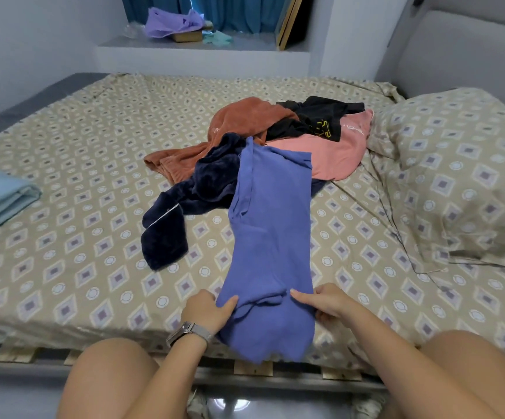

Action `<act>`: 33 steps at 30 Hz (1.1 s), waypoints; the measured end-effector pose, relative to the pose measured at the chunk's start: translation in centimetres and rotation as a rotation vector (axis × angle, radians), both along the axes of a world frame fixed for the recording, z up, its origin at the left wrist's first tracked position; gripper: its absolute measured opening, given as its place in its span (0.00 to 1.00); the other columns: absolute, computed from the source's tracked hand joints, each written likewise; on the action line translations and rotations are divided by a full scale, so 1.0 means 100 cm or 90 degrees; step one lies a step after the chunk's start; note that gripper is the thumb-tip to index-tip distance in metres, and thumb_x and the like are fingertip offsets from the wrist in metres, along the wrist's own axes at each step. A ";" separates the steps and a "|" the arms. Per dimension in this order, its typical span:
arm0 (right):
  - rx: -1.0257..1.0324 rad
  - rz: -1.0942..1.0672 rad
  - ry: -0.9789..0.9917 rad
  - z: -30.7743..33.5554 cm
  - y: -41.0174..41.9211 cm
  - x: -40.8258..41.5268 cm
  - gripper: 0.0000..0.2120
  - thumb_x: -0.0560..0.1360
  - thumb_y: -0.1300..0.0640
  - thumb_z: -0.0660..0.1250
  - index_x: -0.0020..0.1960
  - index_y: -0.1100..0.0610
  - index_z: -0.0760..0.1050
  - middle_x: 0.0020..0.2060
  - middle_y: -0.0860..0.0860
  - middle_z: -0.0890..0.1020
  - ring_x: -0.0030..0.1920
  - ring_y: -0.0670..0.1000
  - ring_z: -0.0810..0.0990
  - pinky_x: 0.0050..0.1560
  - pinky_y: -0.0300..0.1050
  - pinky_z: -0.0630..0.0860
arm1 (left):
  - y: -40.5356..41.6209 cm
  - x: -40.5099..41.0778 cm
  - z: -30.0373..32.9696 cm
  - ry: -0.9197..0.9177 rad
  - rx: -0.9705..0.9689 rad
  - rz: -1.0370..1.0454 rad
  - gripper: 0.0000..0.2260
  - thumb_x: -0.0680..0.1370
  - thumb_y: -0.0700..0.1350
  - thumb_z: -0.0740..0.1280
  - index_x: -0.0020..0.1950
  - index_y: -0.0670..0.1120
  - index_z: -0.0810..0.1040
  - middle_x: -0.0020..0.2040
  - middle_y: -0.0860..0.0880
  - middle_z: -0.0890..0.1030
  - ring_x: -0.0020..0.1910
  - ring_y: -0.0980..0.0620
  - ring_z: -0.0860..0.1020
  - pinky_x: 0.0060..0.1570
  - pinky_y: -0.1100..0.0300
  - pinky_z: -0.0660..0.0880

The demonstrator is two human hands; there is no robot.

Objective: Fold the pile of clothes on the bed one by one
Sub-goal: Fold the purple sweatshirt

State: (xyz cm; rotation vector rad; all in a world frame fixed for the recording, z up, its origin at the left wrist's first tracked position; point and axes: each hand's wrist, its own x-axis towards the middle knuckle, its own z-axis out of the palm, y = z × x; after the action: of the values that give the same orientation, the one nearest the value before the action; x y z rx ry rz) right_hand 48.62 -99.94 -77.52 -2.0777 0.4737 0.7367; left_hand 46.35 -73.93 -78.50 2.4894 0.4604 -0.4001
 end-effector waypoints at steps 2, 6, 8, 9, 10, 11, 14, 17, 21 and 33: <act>-0.004 0.030 0.010 0.000 0.002 -0.012 0.25 0.64 0.38 0.77 0.44 0.59 0.80 0.36 0.53 0.83 0.31 0.51 0.79 0.32 0.41 0.75 | -0.006 -0.003 -0.001 0.003 -0.063 0.015 0.21 0.72 0.62 0.69 0.33 0.47 0.69 0.31 0.50 0.75 0.33 0.50 0.74 0.30 0.59 0.67; 0.052 0.071 0.037 -0.011 0.012 -0.044 0.18 0.67 0.46 0.78 0.48 0.55 0.80 0.40 0.53 0.83 0.36 0.52 0.80 0.38 0.45 0.78 | -0.020 -0.012 -0.003 0.007 -0.197 0.041 0.18 0.74 0.56 0.71 0.34 0.45 0.73 0.32 0.48 0.77 0.33 0.50 0.74 0.32 0.60 0.67; 0.127 0.026 0.005 -0.021 0.017 -0.063 0.15 0.73 0.49 0.74 0.54 0.56 0.79 0.42 0.50 0.84 0.39 0.48 0.82 0.40 0.43 0.77 | -0.021 -0.021 -0.004 -0.001 -0.222 0.090 0.17 0.77 0.54 0.69 0.34 0.43 0.74 0.33 0.46 0.77 0.34 0.48 0.74 0.35 0.59 0.68; 0.201 -0.035 0.004 -0.023 0.018 -0.072 0.14 0.75 0.50 0.71 0.57 0.56 0.78 0.44 0.49 0.85 0.42 0.48 0.83 0.41 0.43 0.78 | -0.021 -0.025 -0.003 -0.009 -0.258 0.131 0.16 0.78 0.52 0.67 0.36 0.43 0.75 0.35 0.45 0.78 0.36 0.47 0.75 0.38 0.58 0.69; 0.291 -0.111 0.016 -0.024 0.018 -0.080 0.14 0.77 0.51 0.69 0.60 0.55 0.77 0.47 0.50 0.85 0.47 0.50 0.84 0.44 0.46 0.80 | -0.022 -0.030 0.000 -0.023 -0.307 0.173 0.13 0.79 0.51 0.66 0.39 0.44 0.76 0.39 0.45 0.78 0.40 0.46 0.76 0.42 0.57 0.72; 0.369 -0.169 0.026 -0.022 0.018 -0.089 0.13 0.78 0.51 0.67 0.62 0.52 0.75 0.51 0.50 0.85 0.51 0.52 0.84 0.46 0.49 0.81 | -0.024 -0.036 0.006 -0.038 -0.352 0.210 0.09 0.80 0.50 0.65 0.44 0.45 0.76 0.43 0.45 0.79 0.45 0.45 0.76 0.48 0.56 0.74; 0.479 -0.251 0.001 -0.013 0.018 -0.103 0.15 0.80 0.51 0.65 0.65 0.46 0.70 0.58 0.49 0.82 0.55 0.55 0.82 0.45 0.54 0.82 | -0.030 -0.051 0.016 -0.048 -0.409 0.227 0.06 0.81 0.47 0.63 0.48 0.46 0.76 0.49 0.44 0.80 0.51 0.44 0.77 0.56 0.51 0.75; 0.530 -0.318 -0.051 0.002 0.020 -0.107 0.12 0.80 0.59 0.65 0.63 0.54 0.74 0.52 0.53 0.85 0.51 0.57 0.84 0.43 0.56 0.82 | -0.032 -0.066 0.017 -0.030 -0.432 0.255 0.08 0.80 0.47 0.65 0.47 0.44 0.80 0.47 0.42 0.82 0.49 0.41 0.80 0.53 0.41 0.78; 0.508 -0.360 -0.075 0.029 0.010 -0.113 0.07 0.78 0.62 0.66 0.56 0.58 0.75 0.49 0.55 0.84 0.45 0.55 0.85 0.36 0.47 0.82 | -0.040 -0.090 0.039 -0.017 -0.570 0.345 0.05 0.79 0.39 0.66 0.51 0.37 0.78 0.46 0.38 0.82 0.43 0.41 0.80 0.36 0.48 0.82; 0.451 -0.175 0.031 0.081 -0.026 -0.166 0.13 0.77 0.60 0.69 0.60 0.63 0.77 0.50 0.57 0.85 0.45 0.54 0.85 0.38 0.47 0.83 | -0.059 -0.158 0.070 0.032 -0.722 0.293 0.04 0.78 0.33 0.65 0.46 0.32 0.78 0.33 0.39 0.83 0.29 0.46 0.83 0.26 0.57 0.78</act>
State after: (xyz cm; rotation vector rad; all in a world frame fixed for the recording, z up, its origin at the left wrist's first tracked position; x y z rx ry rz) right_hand 31.98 -102.54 -69.44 -1.3072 0.4330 0.6663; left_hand 30.55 -79.86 -71.47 1.2403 0.5871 -0.3806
